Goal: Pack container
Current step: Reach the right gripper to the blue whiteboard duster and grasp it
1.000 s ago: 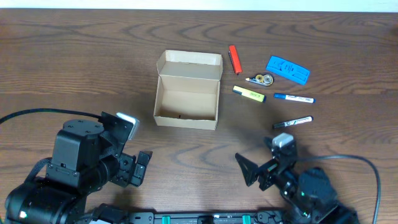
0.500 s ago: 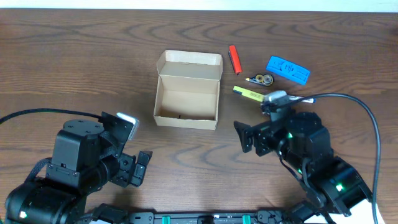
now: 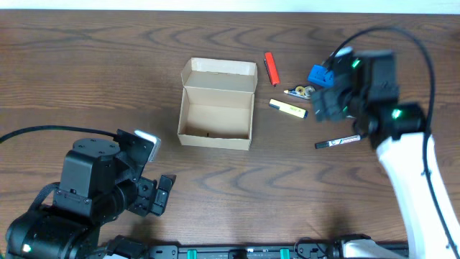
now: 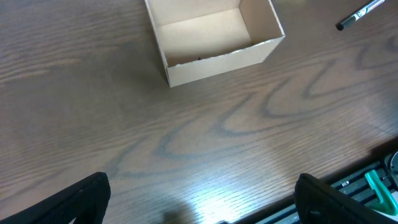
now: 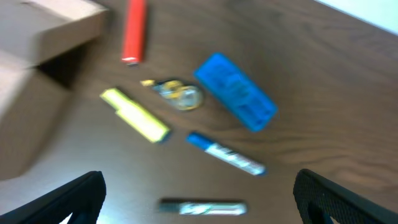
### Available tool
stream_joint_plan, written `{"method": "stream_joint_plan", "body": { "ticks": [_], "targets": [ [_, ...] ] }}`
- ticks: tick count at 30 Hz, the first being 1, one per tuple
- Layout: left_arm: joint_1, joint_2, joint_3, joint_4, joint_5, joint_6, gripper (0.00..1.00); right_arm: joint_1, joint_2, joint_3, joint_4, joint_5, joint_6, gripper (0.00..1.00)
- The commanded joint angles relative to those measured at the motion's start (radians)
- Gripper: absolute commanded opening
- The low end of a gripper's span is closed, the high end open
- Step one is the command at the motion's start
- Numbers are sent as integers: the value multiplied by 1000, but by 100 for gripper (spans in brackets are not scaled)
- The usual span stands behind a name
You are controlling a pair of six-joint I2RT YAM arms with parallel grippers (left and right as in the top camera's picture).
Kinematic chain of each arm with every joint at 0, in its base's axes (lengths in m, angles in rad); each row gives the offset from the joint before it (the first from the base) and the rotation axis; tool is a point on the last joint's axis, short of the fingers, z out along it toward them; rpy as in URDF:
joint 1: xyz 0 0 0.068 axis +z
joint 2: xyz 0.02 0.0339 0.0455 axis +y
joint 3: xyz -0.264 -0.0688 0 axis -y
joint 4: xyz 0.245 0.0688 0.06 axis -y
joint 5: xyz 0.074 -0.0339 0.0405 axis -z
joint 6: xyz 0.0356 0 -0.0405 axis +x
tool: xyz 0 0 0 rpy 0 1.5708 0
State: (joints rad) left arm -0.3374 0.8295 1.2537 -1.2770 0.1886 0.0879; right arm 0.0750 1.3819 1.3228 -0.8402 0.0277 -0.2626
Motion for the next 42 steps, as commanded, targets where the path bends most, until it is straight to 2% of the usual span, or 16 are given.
{"method": "stream_joint_plan", "body": {
  "ticks": [1,6,10,13,20,29,34,42],
  "targets": [
    [3,1,14,-3,11,21,95,-121,105,80,13,-100,-175,99],
    [3,1,14,-3,11,21,95,-232,260,142,65,-174,-274,99],
    [3,1,14,-3,11,21,95,-249,389,182,99,-175,-402,99],
    [3,1,14,-3,11,21,95,-251,477,202,150,-207,-435,99],
    [3,1,14,-3,11,21,95,-260,634,229,259,-277,-466,99],
    [3,1,14,-3,11,21,95,-284,748,229,379,-314,-496,99],
    [3,1,14,-3,11,21,95,-312,787,229,419,-406,-495,99],
    [3,1,14,-3,11,21,95,-319,845,229,429,-445,-496,99]
  ]
}}
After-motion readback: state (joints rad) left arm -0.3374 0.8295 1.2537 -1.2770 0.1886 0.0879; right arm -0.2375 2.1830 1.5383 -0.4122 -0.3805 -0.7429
